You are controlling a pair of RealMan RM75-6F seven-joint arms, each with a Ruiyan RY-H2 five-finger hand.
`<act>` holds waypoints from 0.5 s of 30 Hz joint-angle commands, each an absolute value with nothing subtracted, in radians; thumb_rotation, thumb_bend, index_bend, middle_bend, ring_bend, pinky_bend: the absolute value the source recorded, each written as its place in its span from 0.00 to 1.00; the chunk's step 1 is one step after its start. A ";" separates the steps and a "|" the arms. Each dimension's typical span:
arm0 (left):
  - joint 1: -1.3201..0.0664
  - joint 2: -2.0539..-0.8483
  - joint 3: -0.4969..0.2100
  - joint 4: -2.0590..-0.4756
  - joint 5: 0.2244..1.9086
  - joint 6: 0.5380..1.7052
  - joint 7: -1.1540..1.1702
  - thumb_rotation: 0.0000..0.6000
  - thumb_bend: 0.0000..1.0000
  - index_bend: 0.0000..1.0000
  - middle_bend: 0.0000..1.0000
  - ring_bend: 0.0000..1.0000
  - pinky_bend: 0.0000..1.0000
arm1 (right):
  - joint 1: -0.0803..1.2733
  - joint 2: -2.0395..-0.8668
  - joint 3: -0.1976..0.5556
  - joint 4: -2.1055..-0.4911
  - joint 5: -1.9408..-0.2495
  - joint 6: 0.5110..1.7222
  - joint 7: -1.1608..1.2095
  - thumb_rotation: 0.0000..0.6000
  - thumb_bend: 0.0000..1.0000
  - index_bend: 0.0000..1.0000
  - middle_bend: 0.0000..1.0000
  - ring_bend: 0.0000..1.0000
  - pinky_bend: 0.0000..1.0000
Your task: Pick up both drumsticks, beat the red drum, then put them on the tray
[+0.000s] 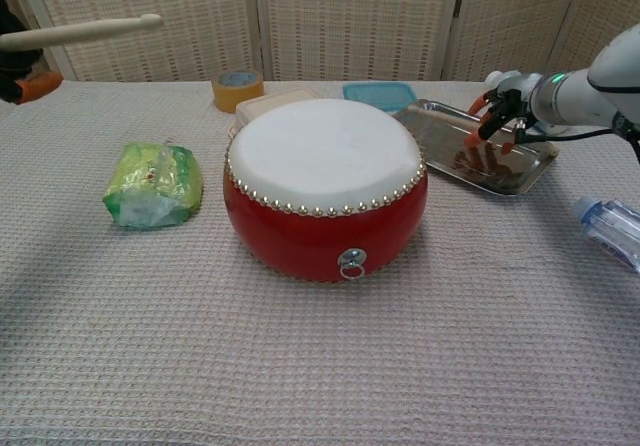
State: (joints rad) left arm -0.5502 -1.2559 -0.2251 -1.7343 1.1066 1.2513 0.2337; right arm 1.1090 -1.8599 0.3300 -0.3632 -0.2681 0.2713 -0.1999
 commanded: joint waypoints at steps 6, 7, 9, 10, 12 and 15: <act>-0.546 -1.256 -0.230 -1.731 1.109 1.249 0.230 1.00 0.49 1.00 1.00 1.00 1.00 | 1.118 -1.884 0.356 -0.312 -0.319 0.234 -0.176 1.00 0.07 0.00 0.18 0.10 0.38; -0.546 -1.256 -0.231 -1.730 1.110 1.250 0.229 1.00 0.49 1.00 1.00 1.00 1.00 | 1.118 -1.883 0.357 -0.311 -0.327 0.231 -0.174 1.00 0.07 0.00 0.18 0.10 0.38; -0.545 -1.257 -0.233 -1.728 1.111 1.249 0.227 1.00 0.49 1.00 1.00 1.00 1.00 | 1.116 -1.877 0.357 -0.314 -0.353 0.228 -0.169 1.00 0.07 0.00 0.18 0.10 0.38; -0.545 -1.256 -0.233 -1.728 1.113 1.248 0.227 1.00 0.49 1.00 1.00 1.00 1.00 | 1.114 -1.870 0.356 -0.321 -0.367 0.228 -0.166 1.00 0.07 0.00 0.18 0.10 0.38; -0.544 -1.256 -0.235 -1.729 1.118 1.250 0.227 1.00 0.49 1.00 1.00 1.00 1.00 | 1.109 -1.845 0.352 -0.353 -0.409 0.240 -0.163 1.00 0.07 0.00 0.18 0.10 0.38; -0.545 -1.252 -0.237 -1.737 1.130 1.253 0.230 1.00 0.49 1.00 1.00 1.00 1.00 | 1.093 -1.771 0.343 -0.465 -0.494 0.291 -0.156 1.00 0.07 0.00 0.18 0.10 0.38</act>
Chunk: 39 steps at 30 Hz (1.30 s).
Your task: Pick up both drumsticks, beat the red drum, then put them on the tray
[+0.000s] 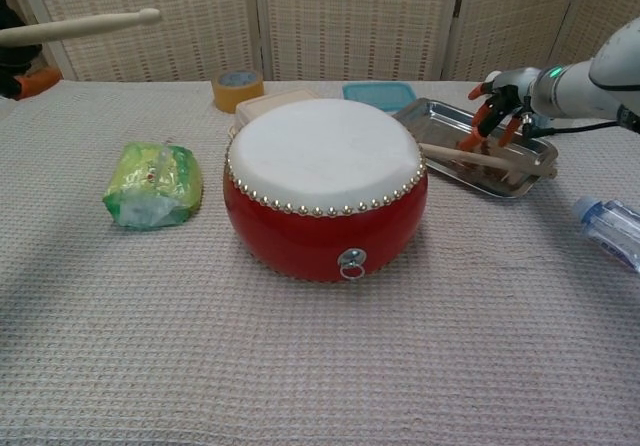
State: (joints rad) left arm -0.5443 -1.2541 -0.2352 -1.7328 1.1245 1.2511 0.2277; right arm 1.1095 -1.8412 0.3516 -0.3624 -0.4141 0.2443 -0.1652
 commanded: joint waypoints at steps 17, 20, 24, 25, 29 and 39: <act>-0.640 -1.259 -0.292 -1.839 1.106 1.236 0.443 1.00 0.49 1.00 1.00 1.00 1.00 | 0.850 -1.054 0.344 -1.745 -0.868 0.843 -0.255 1.00 0.07 0.35 0.34 0.31 0.59; -0.667 -1.267 -0.307 -1.857 1.065 1.230 0.500 1.00 0.49 1.00 1.00 1.00 1.00 | 0.833 -1.009 0.344 -1.843 -0.910 0.883 -0.261 1.00 0.07 0.39 0.36 0.32 0.59; -0.698 -1.280 -0.319 -1.883 1.014 1.229 0.568 1.00 0.49 1.00 1.00 1.00 1.00 | 0.830 -0.977 0.353 -1.930 -0.930 0.909 -0.264 1.00 0.07 0.40 0.37 0.33 0.59; -0.708 -1.286 -0.322 -1.891 0.998 1.231 0.588 1.00 0.49 1.00 1.00 1.00 1.00 | 0.836 -0.972 0.356 -1.952 -0.925 0.908 -0.263 1.00 0.07 0.40 0.37 0.33 0.59; -0.744 -1.312 -0.333 -1.905 0.940 1.237 0.650 1.00 0.49 1.00 1.00 1.00 1.00 | 0.873 -0.975 0.357 -2.000 -0.890 0.896 -0.295 1.00 0.07 0.40 0.38 0.33 0.59; -0.831 -1.383 -0.352 -1.929 0.797 1.286 0.804 1.00 0.49 0.99 1.00 1.00 1.00 | 1.051 -1.069 0.345 -2.052 -0.678 0.909 -0.459 1.00 0.07 0.39 0.39 0.33 0.59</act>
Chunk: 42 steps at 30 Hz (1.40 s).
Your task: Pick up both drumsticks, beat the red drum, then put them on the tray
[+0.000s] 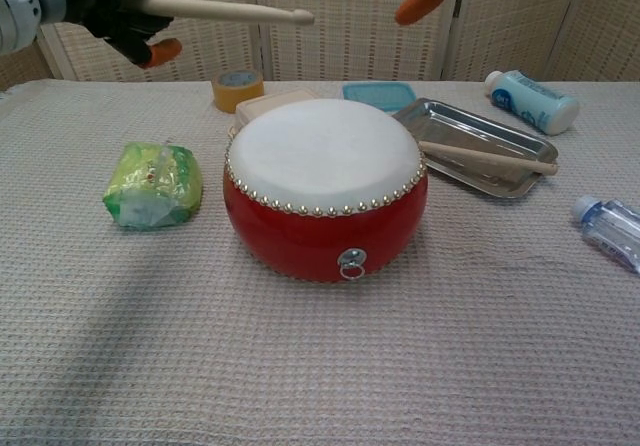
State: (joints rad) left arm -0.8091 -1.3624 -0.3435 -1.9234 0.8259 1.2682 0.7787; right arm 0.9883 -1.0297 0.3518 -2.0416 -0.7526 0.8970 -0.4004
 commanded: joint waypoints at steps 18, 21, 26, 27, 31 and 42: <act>-0.937 -1.475 -0.354 -1.938 0.695 1.414 0.961 1.00 0.49 0.99 1.00 1.00 1.00 | 1.280 -1.282 0.338 -1.941 -0.407 1.030 -0.616 1.00 0.07 0.44 0.43 0.35 0.59; -0.946 -1.485 -0.347 -1.936 0.707 1.431 0.976 1.00 0.49 0.99 1.00 1.00 1.00 | 1.288 -1.299 0.342 -1.925 -0.396 1.039 -0.608 1.00 0.07 0.47 0.46 0.38 0.60; -0.957 -1.502 -0.331 -1.924 0.728 1.453 0.998 1.00 0.49 0.98 1.00 1.00 1.00 | 1.290 -1.320 0.346 -1.904 -0.397 1.055 -0.592 1.00 0.07 0.54 0.55 0.45 0.62; -0.959 -1.505 -0.330 -1.923 0.729 1.455 1.000 1.00 0.49 0.98 1.00 1.00 1.00 | 1.291 -1.323 0.346 -1.901 -0.397 1.057 -0.590 1.00 0.07 0.55 0.56 0.45 0.62; -0.966 -1.514 -0.325 -1.921 0.739 1.464 1.013 1.00 0.49 0.98 1.00 1.00 1.00 | 1.293 -1.332 0.347 -1.893 -0.392 1.060 -0.587 1.00 0.07 0.57 0.58 0.46 0.63; -0.975 -1.537 -0.310 -1.910 0.768 1.487 1.036 1.00 0.49 0.98 1.00 1.00 1.00 | 1.298 -1.361 0.355 -1.880 -0.401 1.083 -0.579 1.00 0.09 0.63 0.65 0.54 0.66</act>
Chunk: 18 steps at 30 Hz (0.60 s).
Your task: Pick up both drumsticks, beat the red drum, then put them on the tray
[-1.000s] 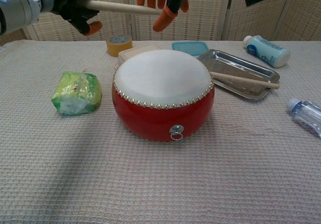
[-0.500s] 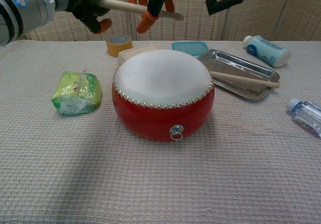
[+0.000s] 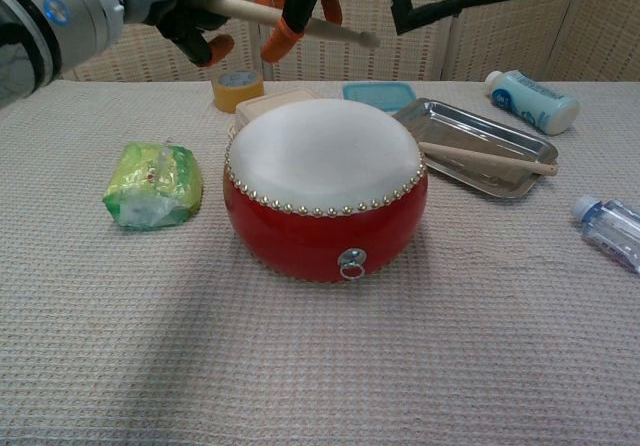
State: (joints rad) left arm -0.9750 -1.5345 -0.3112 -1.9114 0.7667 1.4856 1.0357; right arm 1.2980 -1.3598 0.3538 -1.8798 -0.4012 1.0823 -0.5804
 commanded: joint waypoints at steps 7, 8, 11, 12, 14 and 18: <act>-0.976 -1.547 -0.309 -1.906 0.774 1.487 1.035 1.00 0.48 0.98 1.00 1.00 1.00 | 1.298 -1.376 0.359 -1.876 -0.407 1.086 -0.574 1.00 0.13 0.66 0.67 0.56 0.66; -0.976 -1.549 -0.307 -1.905 0.777 1.489 1.037 1.00 0.48 0.98 1.00 1.00 1.00 | 1.298 -1.378 0.359 -1.875 -0.408 1.087 -0.574 1.00 0.14 0.67 0.68 0.56 0.67; -0.974 -1.552 -0.305 -1.901 0.783 1.491 1.037 1.00 0.48 0.98 1.00 1.00 1.00 | 1.296 -1.383 0.360 -1.872 -0.413 1.094 -0.572 1.00 0.17 0.69 0.70 0.58 0.67; -0.974 -1.553 -0.304 -1.900 0.785 1.491 1.037 1.00 0.48 0.98 1.00 1.00 1.00 | 1.295 -1.385 0.361 -1.871 -0.415 1.097 -0.571 1.00 0.18 0.70 0.70 0.59 0.68; -0.973 -1.555 -0.300 -1.896 0.793 1.493 1.038 1.00 0.48 0.98 1.00 1.00 1.00 | 1.293 -1.388 0.363 -1.870 -0.418 1.101 -0.568 1.00 0.20 0.72 0.72 0.60 0.69; -0.970 -1.558 -0.290 -1.892 0.810 1.491 1.036 1.00 0.47 0.93 1.00 0.99 1.00 | 1.289 -1.393 0.363 -1.868 -0.427 1.113 -0.569 1.00 0.23 0.76 0.74 0.63 0.70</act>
State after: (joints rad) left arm -0.9708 -1.5567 -0.2926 -1.8931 0.8077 1.4917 1.0368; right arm 1.2892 -1.3924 0.3635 -1.8679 -0.4257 1.1117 -0.5683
